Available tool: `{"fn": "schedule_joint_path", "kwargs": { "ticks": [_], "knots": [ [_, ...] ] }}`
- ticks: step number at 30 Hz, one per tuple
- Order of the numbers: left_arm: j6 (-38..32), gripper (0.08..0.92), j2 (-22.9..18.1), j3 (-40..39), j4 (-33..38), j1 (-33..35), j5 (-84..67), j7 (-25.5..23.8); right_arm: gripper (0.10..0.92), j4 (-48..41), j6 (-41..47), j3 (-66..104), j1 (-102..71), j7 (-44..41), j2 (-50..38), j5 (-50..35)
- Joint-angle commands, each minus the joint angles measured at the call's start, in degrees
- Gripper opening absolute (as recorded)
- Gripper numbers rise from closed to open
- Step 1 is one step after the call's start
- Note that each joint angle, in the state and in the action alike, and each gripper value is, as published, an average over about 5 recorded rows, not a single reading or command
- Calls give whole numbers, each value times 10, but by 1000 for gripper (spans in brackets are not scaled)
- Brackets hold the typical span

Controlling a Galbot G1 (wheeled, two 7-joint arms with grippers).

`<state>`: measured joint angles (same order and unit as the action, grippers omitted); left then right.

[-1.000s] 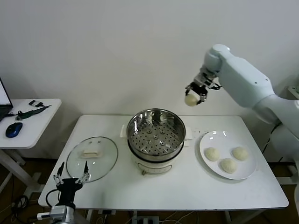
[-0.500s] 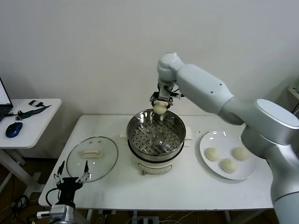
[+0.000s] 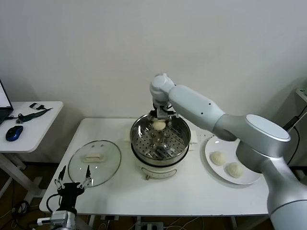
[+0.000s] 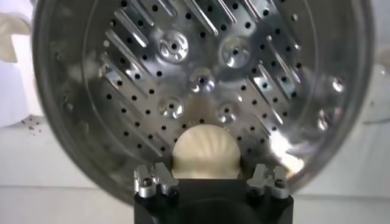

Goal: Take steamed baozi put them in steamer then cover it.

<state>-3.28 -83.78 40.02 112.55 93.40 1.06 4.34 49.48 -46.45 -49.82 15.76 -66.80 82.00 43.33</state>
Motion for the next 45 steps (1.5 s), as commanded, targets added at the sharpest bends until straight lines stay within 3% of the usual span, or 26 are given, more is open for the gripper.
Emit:
{"fn": "schedule_joint_path", "kwargs": {
  "ticks": [1,7,14,22,25,29,32,35,39,45],
  "knots": [
    [1,823,-2,0,1,1,0,1,734,-3,-9,-1,-29,13,7,26],
    [0,823,-2,1,1,4,0,1,817,-5,-8,3,-25,22,5,26],
    [0,823,-2,2,5,7,1,2,823,54,-9,-2,19,3,-34,-23],
    [1,823,-2,2,14,13,3,3,823,138,16,-20,92,-20,-127,-144],
    [0,823,-2,3,18,16,3,3,823,163,95,-71,140,39,-196,-233],
    [0,823,-3,3,23,21,3,3,823,212,306,-223,232,152,-294,-408],
    [-1,823,-4,2,26,23,3,3,823,227,454,-243,247,136,-346,-511],
    [-1,823,-6,1,27,24,5,3,823,226,555,-210,227,83,-385,-560],
    [0,823,-7,2,34,27,6,3,823,216,602,-210,198,40,-428,-613],
    [-2,823,-6,8,36,34,5,3,823,192,596,-219,133,15,-464,-616]
  ]
}}
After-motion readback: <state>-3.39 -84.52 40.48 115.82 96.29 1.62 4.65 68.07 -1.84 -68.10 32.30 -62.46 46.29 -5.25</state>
